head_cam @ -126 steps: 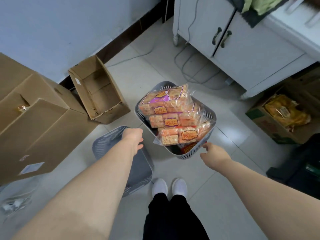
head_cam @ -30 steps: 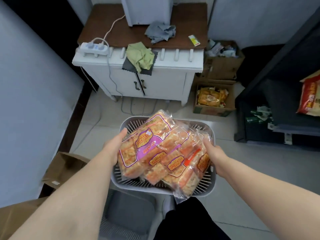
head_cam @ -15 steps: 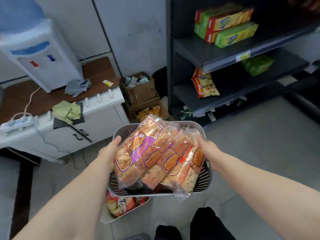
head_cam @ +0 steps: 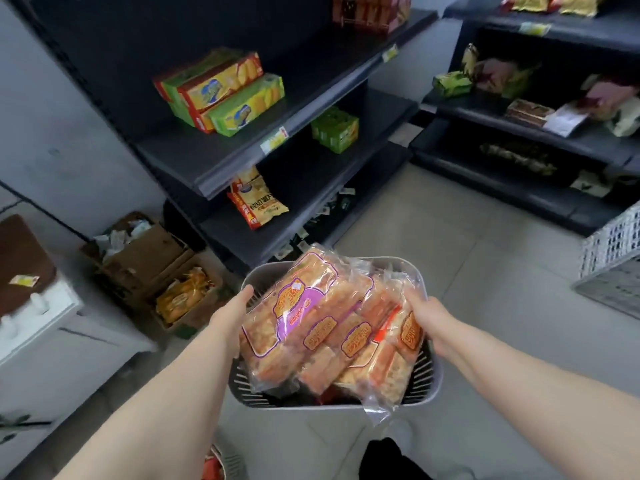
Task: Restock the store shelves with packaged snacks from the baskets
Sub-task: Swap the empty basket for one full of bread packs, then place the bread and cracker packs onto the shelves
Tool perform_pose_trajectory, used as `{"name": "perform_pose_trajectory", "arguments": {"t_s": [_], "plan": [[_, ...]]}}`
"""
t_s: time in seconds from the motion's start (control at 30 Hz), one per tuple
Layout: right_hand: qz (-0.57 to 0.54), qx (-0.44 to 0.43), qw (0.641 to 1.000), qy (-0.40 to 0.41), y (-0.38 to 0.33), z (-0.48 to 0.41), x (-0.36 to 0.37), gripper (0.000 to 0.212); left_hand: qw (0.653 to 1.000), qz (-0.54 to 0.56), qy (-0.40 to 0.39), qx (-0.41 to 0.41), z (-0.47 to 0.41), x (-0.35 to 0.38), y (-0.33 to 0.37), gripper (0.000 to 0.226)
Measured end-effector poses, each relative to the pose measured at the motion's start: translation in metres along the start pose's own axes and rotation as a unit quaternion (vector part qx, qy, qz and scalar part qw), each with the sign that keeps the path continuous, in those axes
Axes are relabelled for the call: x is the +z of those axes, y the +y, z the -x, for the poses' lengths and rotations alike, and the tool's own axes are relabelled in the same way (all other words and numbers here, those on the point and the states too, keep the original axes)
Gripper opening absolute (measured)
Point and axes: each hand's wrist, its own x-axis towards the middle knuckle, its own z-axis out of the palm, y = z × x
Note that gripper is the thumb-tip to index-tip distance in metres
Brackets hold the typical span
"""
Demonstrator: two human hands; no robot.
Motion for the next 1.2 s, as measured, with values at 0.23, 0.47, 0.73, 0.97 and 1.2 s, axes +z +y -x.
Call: {"name": "perform_pose_trajectory", "arguments": {"t_s": [0.23,0.47,0.73,0.97,1.2], "plan": [[-0.079,0.033,0.994,0.070,-0.035,-0.024,-0.113,0.095,0.992,-0.082,-0.093,0.002,0.010,0.143,0.049,0.077],[-0.165,0.038,0.978,0.125,-0.064,-0.053,-0.193,0.072,0.973,-0.173,-0.142,0.050,0.005,0.275,0.118,0.084],[-0.225,0.050,0.948,0.220,-0.113,-0.111,-0.263,0.070,0.945,-0.233,-0.209,0.093,-0.001,0.430,0.203,0.060],[-0.293,0.061,0.911,0.282,-0.141,-0.142,-0.321,0.064,0.916,-0.298,-0.236,0.131,0.013,0.553,0.263,0.055],[-0.342,0.061,0.884,0.314,-0.152,-0.170,-0.413,0.058,0.892,-0.336,-0.259,0.155,0.057,0.679,0.277,0.040]]}}
